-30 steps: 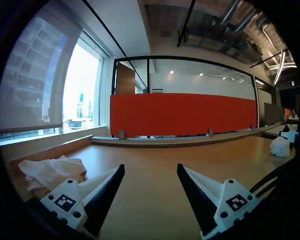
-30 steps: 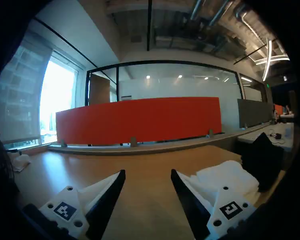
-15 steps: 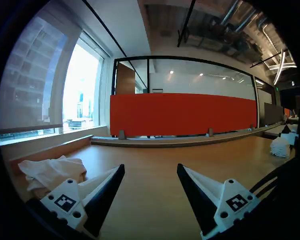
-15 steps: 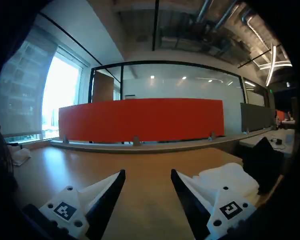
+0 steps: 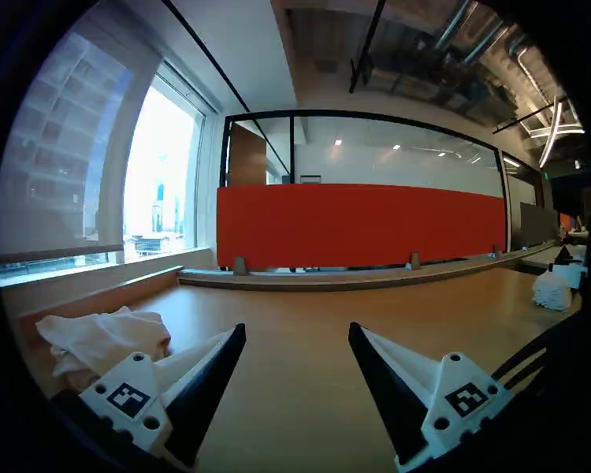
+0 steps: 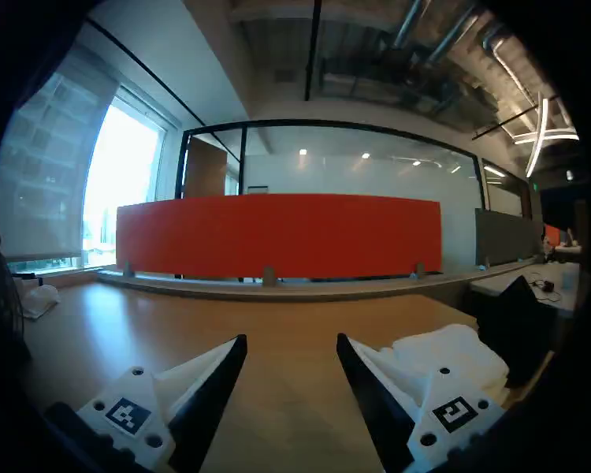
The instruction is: Fold towel
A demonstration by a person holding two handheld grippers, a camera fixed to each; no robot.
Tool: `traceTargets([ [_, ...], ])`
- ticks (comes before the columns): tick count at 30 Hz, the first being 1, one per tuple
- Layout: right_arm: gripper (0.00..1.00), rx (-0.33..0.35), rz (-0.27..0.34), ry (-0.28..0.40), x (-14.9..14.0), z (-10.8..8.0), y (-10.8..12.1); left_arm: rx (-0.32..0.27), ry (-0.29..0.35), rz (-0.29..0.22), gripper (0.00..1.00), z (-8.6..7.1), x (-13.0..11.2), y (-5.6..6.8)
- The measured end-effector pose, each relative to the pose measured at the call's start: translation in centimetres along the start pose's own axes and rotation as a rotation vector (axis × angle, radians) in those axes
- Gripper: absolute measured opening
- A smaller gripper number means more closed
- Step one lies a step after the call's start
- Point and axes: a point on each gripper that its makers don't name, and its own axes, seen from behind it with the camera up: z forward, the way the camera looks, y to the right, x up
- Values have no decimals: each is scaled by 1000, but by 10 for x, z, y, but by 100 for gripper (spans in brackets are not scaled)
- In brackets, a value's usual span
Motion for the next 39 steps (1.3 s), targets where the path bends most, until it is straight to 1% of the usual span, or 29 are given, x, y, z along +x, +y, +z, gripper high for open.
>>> traceTargets([
  [6,89,0,0,-1,0,0,0,0,0,1,97,0,0,0],
  [8,92,0,0,-1,0,0,0,0,0,0,97,0,0,0],
  [10,100,0,0,-1,0,0,0,0,0,0,97,0,0,0],
  [39,100,0,0,-2,0,0,0,0,-1,0,97,0,1,-1],
])
